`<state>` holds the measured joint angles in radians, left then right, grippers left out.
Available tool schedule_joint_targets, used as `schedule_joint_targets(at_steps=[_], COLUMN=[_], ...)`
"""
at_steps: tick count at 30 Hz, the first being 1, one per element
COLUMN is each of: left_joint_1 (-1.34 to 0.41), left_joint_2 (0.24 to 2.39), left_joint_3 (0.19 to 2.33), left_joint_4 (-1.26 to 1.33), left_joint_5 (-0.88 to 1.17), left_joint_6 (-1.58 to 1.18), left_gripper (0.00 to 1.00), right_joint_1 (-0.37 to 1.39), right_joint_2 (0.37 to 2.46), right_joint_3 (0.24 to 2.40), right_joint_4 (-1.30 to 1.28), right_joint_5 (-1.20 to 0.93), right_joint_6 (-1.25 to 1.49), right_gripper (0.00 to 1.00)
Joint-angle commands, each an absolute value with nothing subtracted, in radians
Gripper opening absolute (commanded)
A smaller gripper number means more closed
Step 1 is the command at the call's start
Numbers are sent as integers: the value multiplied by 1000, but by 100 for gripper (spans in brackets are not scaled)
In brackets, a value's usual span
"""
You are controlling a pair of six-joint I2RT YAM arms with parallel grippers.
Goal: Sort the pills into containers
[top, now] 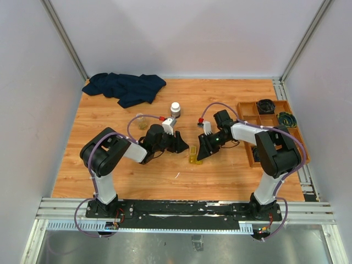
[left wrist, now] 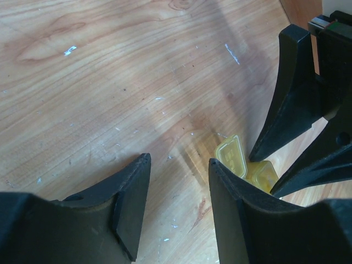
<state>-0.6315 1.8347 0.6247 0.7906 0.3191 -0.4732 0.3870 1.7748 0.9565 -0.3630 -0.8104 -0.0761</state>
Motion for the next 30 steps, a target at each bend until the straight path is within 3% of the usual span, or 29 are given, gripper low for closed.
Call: schedule_joint_targets(at_steps=[1, 12, 18, 30], left_joint_1=[-630, -615, -590, -571], left_joint_2=[1859, 1735, 1806, 1958], left_joint_3=[628, 492, 492, 521], left_joint_4=[781, 1010, 1129, 1353], left_joint_5=[337, 403, 480, 598], left_joint_6=[-464, -661, -736, -861], left_gripper=[51, 56, 63, 61], right_joint_1=[410, 427, 434, 442], right_joint_2=[1805, 1820, 1827, 1838], right_joint_3=[980, 1002, 1011, 1020], right_joint_4=[-409, -436, -449, -460], right_joint_5=[-739, -715, -715, -714], right_joint_6=[-109, -135, -148, -158], right_gripper=[40, 36, 35, 35])
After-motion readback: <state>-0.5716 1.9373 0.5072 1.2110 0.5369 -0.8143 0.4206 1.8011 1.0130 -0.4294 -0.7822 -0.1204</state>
